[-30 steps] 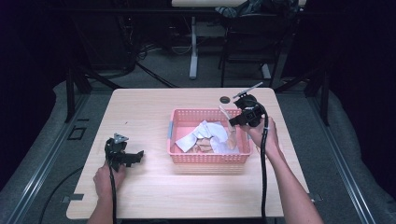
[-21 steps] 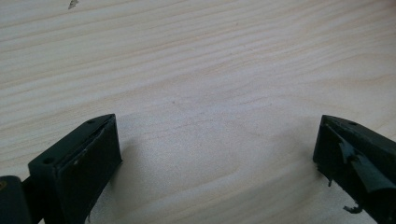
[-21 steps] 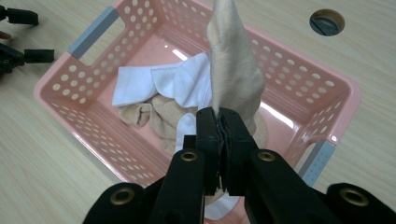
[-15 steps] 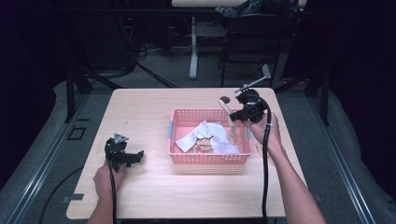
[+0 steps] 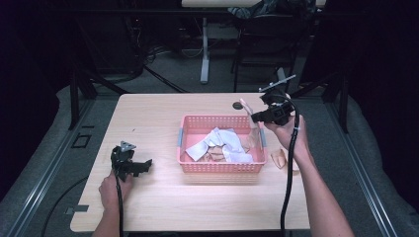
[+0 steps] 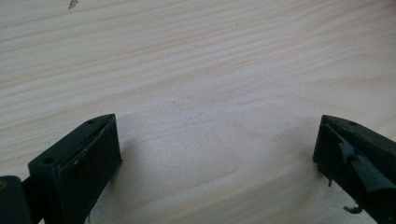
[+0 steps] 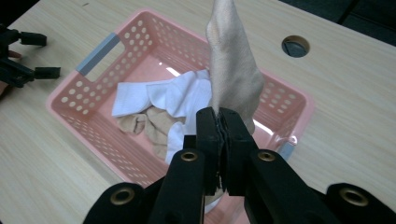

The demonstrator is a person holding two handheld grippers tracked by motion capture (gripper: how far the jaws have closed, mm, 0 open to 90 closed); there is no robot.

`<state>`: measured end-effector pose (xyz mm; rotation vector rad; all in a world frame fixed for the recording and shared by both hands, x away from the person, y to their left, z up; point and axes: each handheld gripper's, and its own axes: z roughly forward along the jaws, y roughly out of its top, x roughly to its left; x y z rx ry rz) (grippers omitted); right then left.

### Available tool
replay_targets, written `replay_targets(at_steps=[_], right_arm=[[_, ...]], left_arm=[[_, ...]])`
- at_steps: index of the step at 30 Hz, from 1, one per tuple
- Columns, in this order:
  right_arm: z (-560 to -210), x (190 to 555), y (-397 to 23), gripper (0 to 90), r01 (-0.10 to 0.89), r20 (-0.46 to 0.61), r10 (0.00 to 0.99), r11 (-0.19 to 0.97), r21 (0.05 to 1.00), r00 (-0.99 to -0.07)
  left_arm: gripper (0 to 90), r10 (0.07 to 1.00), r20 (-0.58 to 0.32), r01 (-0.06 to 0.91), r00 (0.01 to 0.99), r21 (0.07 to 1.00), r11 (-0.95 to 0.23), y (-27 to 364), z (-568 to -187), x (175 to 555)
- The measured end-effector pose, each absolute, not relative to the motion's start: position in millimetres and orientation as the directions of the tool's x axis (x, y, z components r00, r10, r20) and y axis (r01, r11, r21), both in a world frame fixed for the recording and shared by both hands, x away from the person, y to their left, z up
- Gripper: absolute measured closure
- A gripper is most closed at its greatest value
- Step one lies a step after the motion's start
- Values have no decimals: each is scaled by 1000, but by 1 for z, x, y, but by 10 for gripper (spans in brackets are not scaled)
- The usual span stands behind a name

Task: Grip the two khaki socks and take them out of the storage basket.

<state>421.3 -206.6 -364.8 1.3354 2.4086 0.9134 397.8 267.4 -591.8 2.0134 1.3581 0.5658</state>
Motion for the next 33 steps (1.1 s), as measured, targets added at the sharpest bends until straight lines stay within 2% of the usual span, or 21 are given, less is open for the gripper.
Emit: replay_targets(at_steps=[17, 33], right_arm=[[-350, 409, -250, 876, 681, 71, 870, 328, 655, -488], [-357, 405, -288, 877, 704, 77, 905, 271, 657, -419]], left_arm=[[4, 927, 1, 653, 374, 710, -264, 267, -592, 398], [4, 927, 1, 652, 375, 710, -264, 267, -592, 398]])
